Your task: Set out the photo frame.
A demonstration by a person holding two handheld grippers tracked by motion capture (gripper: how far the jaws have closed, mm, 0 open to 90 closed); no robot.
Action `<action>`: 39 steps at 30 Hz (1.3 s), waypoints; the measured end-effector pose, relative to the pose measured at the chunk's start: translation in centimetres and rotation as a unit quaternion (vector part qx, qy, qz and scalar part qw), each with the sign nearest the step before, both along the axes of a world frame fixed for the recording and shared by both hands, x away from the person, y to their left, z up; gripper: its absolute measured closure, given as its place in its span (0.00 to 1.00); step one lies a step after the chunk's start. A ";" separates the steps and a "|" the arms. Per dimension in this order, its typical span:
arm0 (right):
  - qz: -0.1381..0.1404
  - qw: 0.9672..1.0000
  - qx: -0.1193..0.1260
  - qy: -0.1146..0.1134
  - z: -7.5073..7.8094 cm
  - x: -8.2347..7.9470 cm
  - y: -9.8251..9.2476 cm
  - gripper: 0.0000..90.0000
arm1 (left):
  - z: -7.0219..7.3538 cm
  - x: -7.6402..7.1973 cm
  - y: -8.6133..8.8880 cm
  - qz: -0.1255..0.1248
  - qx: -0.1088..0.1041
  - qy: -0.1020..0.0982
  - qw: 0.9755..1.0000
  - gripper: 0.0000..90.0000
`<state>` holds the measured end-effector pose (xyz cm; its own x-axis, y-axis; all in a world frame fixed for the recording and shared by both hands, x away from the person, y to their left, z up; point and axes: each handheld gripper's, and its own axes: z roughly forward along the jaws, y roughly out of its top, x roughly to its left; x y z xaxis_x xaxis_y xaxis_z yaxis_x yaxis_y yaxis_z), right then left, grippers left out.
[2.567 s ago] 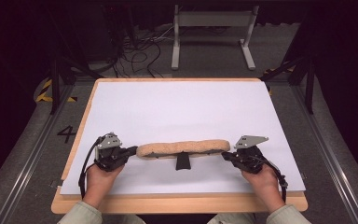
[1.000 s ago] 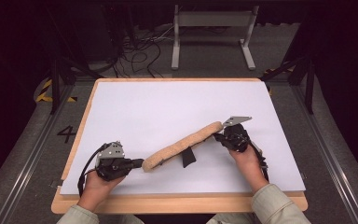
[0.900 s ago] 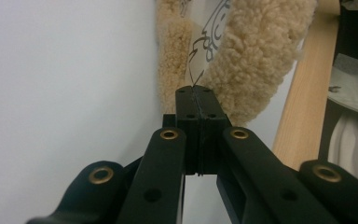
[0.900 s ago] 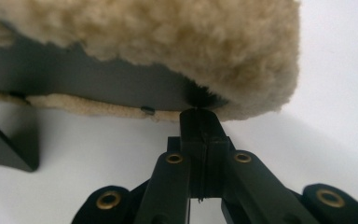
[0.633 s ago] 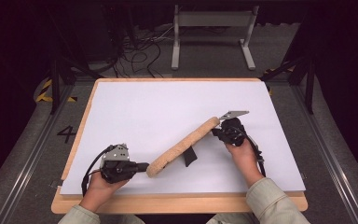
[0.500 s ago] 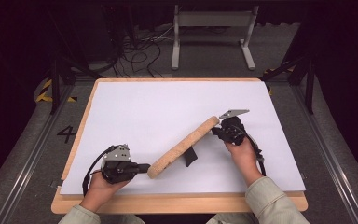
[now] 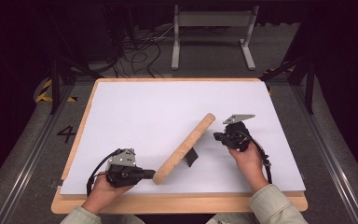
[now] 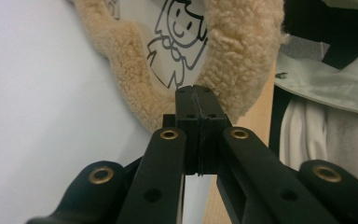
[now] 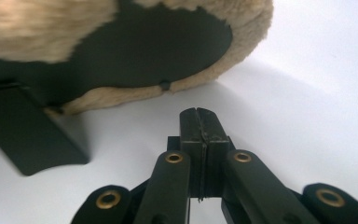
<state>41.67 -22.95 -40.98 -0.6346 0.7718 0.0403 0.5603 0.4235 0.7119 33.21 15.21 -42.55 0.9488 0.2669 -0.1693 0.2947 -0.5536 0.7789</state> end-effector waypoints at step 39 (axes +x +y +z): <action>0.071 0.996 0.047 0.021 3.0 -4.7 -1.5 0.84 | 0.8 -2.1 -1.8 -0.099 0.010 0.002 0.995 1.00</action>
<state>36.95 -24.41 -37.97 -0.7336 0.6658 0.1360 0.5288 0.4335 0.7297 31.06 13.42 -41.76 0.9823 0.0774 -0.1706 0.1817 -0.6160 0.7665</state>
